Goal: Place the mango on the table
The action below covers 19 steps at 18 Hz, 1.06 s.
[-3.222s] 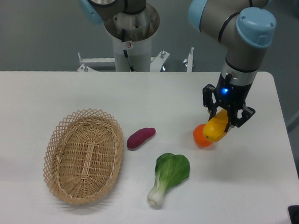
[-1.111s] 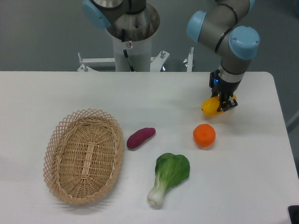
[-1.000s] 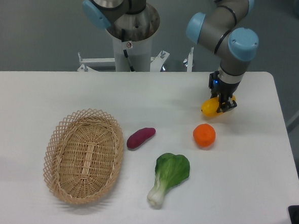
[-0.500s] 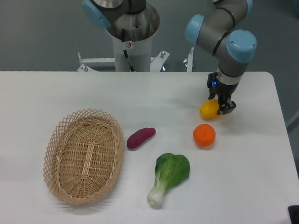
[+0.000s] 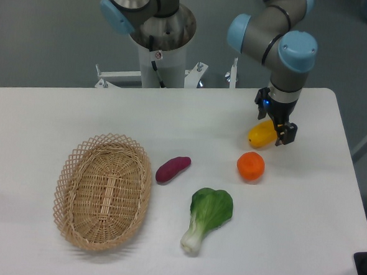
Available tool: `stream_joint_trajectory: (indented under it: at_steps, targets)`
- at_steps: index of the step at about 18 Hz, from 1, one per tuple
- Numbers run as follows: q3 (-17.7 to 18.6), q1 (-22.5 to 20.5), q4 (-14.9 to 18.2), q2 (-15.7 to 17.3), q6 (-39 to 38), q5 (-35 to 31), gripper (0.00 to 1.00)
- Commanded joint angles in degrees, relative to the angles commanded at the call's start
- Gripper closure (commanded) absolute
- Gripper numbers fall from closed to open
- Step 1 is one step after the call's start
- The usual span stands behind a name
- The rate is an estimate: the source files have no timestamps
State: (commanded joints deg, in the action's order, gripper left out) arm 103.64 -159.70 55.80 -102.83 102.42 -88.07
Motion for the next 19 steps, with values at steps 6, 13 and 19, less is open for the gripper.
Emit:
stream_joint_trajectory:
  at_steps: [6,13,19]
  targets:
    - [-10.72,2.29,9.76,-0.70,-11.43,2.54,0.00]
    - [-15.57,2.56,13.28,-1.14,-17.16,5.10,0.00]
    - [-15.92,2.56,13.46,-1.14,-17.34,5.19,0.00]
